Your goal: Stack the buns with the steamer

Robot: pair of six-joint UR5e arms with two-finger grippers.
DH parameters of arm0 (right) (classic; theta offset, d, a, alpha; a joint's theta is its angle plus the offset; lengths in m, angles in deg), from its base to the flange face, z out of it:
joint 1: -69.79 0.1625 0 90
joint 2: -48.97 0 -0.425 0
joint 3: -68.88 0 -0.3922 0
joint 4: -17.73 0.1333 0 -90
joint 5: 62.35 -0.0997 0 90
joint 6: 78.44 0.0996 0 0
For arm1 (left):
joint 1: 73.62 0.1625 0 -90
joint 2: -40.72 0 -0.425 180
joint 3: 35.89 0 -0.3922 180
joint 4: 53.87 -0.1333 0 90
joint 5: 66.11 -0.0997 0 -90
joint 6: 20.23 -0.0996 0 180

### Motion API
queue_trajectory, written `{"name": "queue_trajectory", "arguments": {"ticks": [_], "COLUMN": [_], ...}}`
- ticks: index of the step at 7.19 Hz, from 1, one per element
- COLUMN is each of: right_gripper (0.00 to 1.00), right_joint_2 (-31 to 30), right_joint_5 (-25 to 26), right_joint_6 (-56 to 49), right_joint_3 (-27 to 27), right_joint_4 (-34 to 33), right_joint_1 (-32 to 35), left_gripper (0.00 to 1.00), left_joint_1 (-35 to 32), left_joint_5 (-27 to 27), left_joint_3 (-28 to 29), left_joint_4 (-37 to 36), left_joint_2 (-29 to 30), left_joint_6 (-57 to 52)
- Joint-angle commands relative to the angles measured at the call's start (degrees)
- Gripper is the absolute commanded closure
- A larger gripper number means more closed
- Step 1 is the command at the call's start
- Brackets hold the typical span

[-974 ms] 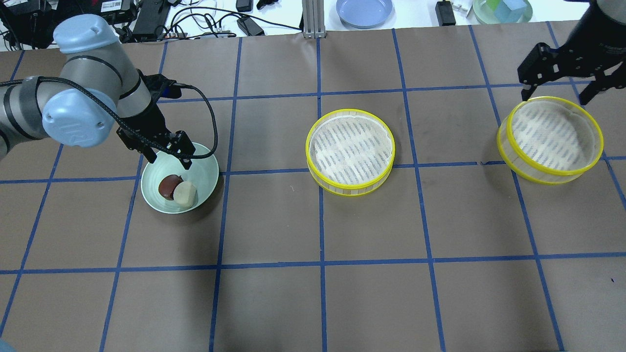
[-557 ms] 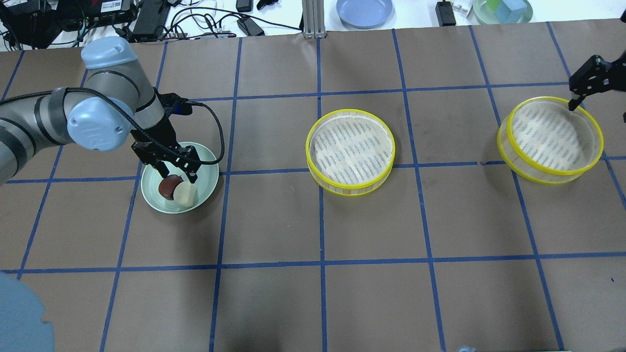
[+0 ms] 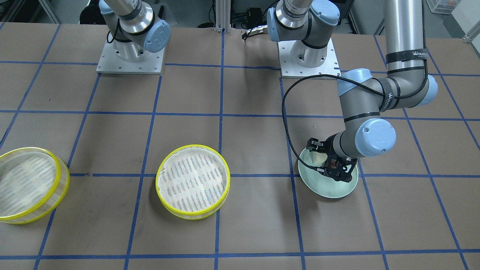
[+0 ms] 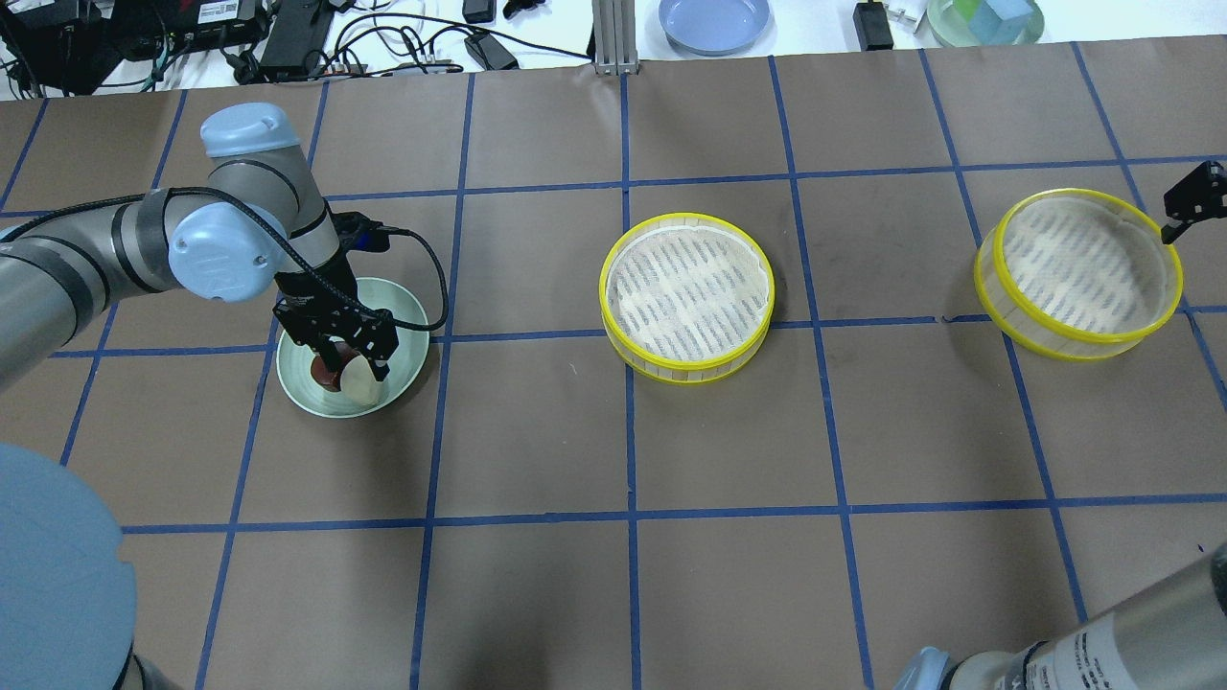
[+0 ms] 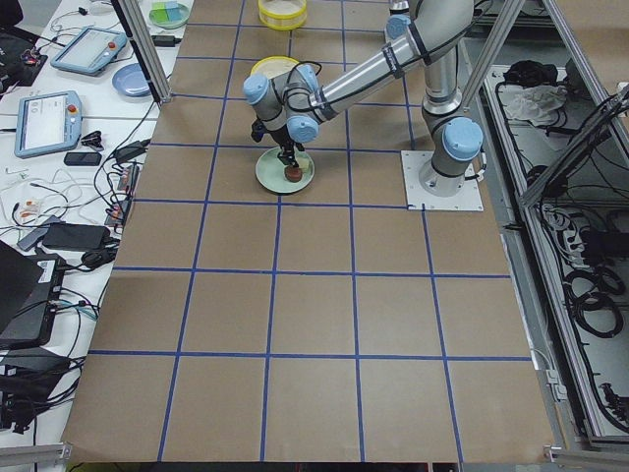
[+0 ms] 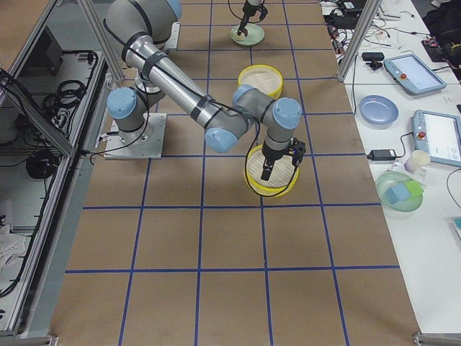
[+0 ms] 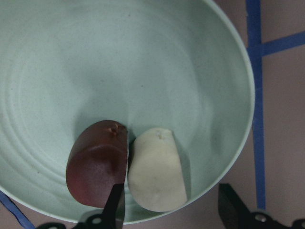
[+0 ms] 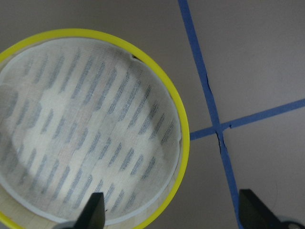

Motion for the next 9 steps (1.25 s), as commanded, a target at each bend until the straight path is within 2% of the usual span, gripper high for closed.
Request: {"name": "queue_trajectory", "arguments": {"ticks": [1, 2, 4, 5, 8, 9], "right_gripper": [0.00, 0.00, 0.00, 0.02, 0.43, 0.59], "right_joint_2": [5.2, 6.2, 7.5, 8.4, 8.9, 8.9], "right_joint_5": [-0.2, -0.7, -0.8, -1.0, -1.0, -0.9], "right_joint_6": [-11.3, -12.4, -15.3, -17.4, -18.7, -18.9], "right_joint_3": [0.2, 0.2, 0.2, 0.2, 0.3, 0.4], "right_joint_4": [-7.1, -7.8, -9.5, -13.3, -11.0, -10.2], "right_joint_1": [-0.5, -0.5, -0.5, -0.5, -0.5, -0.5], "left_gripper": [0.80, 1.00, 1.00, 1.00, 1.00, 1.00], "left_joint_1": [0.0, 0.0, 0.0, 0.2, -1.4, -3.2], "left_joint_5": [-0.2, -0.2, 0.3, 0.8, 7.1, 11.7], "left_joint_3": [0.3, 0.4, 1.7, 2.7, 10.3, 12.3], "left_joint_4": [0.4, 0.5, 0.5, 1.0, 8.1, 8.8], "left_joint_2": [1.5, 2.0, 2.3, 0.9, -2.9, -4.0], "left_joint_6": [0.2, 0.3, 0.9, 2.6, 12.5, 18.9]}}
